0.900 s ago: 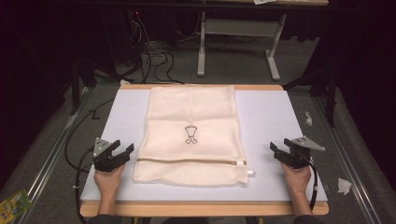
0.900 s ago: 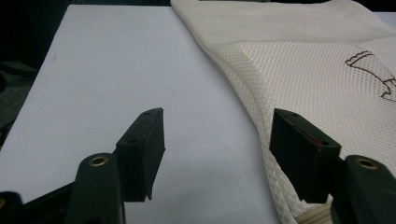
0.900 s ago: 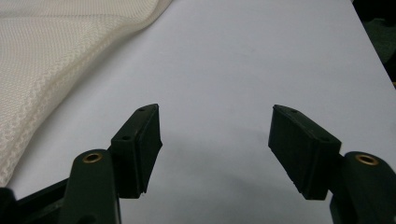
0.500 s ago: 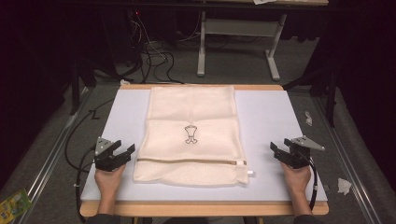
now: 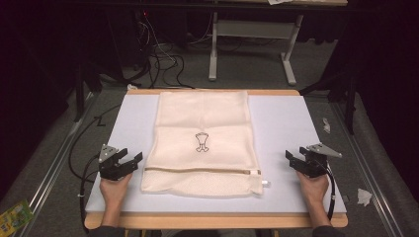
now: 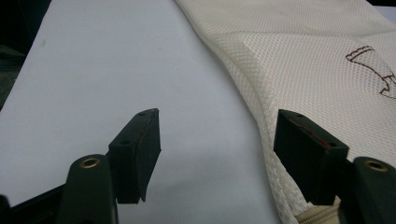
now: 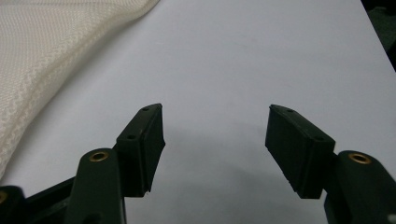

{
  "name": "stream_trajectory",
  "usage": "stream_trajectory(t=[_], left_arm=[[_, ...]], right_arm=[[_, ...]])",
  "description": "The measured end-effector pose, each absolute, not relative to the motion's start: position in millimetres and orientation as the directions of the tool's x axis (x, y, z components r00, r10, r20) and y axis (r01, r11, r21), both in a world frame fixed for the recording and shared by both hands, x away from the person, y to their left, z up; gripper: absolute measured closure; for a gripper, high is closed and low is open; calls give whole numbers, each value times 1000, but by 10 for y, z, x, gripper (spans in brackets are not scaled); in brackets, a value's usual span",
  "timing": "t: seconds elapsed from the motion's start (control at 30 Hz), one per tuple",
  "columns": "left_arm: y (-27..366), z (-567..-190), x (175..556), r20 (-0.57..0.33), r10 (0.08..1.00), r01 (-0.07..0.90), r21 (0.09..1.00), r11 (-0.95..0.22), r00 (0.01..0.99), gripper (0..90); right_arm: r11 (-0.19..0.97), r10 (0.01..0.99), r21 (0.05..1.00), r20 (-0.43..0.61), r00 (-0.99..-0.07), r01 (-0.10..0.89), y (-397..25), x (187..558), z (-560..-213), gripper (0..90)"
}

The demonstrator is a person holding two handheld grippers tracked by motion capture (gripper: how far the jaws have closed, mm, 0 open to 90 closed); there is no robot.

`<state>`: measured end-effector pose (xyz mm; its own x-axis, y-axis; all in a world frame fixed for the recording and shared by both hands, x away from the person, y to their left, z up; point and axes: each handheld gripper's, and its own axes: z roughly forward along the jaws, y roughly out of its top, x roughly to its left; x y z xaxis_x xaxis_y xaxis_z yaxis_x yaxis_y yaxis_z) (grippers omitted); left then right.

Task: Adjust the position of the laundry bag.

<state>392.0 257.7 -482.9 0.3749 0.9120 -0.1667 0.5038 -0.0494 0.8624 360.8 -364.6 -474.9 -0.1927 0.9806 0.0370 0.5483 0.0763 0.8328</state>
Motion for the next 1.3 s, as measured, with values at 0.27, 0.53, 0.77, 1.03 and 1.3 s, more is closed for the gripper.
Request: stream_trajectory(t=[0.27,0.53,0.77,1.03,1.3], left_arm=[[2599,-4786,3939,-241,908,542,840,19,342,337],[2552,-4668,3912,-195,909,554,831,-47,370,377],[2465,-4653,3896,-194,892,570,817,-84,409,371],[2414,-4566,3866,-189,883,586,803,-113,429,385],[2288,-4551,3928,-182,878,624,765,-156,443,402]], right_arm=[[58,978,836,61,-197,546,-3678,3592,-4722,383],[53,978,829,70,-197,557,-3672,3575,-4700,432],[77,971,813,72,-230,577,-3620,3563,-4630,453],[75,958,815,101,-268,575,-3549,3574,-4590,559],[103,936,792,128,-329,602,-3350,3610,-4568,600]])
